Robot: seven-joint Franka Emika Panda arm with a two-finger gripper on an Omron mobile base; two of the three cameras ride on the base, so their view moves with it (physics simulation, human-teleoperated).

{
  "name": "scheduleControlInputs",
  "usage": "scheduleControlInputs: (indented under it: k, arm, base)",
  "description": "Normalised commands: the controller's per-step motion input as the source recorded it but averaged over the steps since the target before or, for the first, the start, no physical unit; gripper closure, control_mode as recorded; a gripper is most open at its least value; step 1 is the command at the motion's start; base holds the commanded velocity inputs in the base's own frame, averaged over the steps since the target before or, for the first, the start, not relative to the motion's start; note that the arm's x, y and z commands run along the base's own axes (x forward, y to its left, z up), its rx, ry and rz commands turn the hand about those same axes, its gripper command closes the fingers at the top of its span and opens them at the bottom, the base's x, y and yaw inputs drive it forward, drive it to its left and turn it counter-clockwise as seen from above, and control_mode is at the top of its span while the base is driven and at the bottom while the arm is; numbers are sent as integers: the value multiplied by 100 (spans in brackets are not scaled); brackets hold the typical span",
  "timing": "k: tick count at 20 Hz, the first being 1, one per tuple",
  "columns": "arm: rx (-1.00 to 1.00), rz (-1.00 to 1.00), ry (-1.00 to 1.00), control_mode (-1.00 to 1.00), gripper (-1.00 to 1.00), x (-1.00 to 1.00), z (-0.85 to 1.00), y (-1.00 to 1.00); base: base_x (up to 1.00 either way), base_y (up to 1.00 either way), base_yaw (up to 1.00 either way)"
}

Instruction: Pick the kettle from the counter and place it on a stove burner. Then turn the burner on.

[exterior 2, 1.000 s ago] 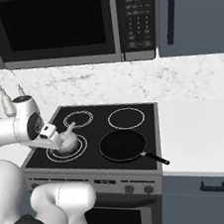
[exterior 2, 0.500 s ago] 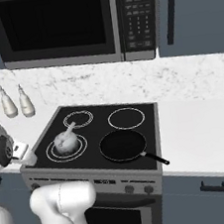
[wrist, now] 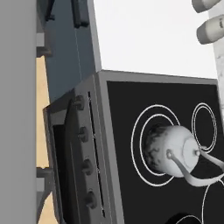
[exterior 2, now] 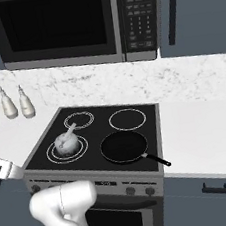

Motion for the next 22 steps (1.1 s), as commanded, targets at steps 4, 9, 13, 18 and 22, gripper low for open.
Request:
scheduleControlInputs:
  k: [4,9,13,18,22]
  arm:
    - [0,0,-35,-100,-100,-7,-3,24]
    - [-1,0,-40,-100,-100,2,-11,22]
    - [-3,0,-35,-100,-100,0,-24,17]
    - [-2,0,-28,-100,-100,0,-58,2]
    - [0,0,-21,-100,-100,3,-84,0]
  base:
    - [0,0,0]
    - [0,0,0]
    - [0,0,0]
    - [0,0,0]
    - [0,0,0]
